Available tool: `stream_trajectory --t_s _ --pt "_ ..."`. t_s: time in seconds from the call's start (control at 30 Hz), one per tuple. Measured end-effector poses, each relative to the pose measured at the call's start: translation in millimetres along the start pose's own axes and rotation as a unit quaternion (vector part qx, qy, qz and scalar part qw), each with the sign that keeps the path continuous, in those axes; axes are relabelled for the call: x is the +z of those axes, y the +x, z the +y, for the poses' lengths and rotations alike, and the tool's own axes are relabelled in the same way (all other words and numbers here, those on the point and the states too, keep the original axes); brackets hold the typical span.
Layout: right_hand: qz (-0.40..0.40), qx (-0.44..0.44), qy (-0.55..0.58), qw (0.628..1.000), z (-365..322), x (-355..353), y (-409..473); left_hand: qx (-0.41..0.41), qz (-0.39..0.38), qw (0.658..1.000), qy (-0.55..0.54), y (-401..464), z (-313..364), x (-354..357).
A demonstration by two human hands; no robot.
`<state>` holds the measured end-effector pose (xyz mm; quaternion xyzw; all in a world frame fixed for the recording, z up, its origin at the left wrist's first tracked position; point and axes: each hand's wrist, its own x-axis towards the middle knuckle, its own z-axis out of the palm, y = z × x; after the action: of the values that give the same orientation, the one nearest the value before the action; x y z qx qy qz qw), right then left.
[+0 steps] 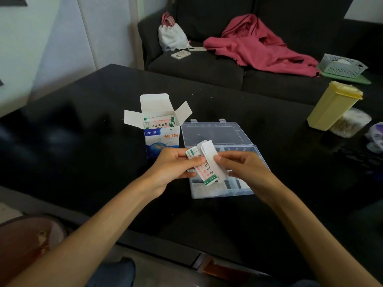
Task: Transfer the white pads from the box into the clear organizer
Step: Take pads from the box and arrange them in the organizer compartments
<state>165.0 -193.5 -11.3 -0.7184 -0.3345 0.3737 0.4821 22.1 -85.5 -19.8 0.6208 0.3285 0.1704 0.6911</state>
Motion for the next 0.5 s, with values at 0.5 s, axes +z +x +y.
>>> stream_trajectory --t_s 0.5 --pt "0.14 0.037 0.089 0.985 2 -32 2 0.148 -0.056 0.94 0.301 3 -3 8"
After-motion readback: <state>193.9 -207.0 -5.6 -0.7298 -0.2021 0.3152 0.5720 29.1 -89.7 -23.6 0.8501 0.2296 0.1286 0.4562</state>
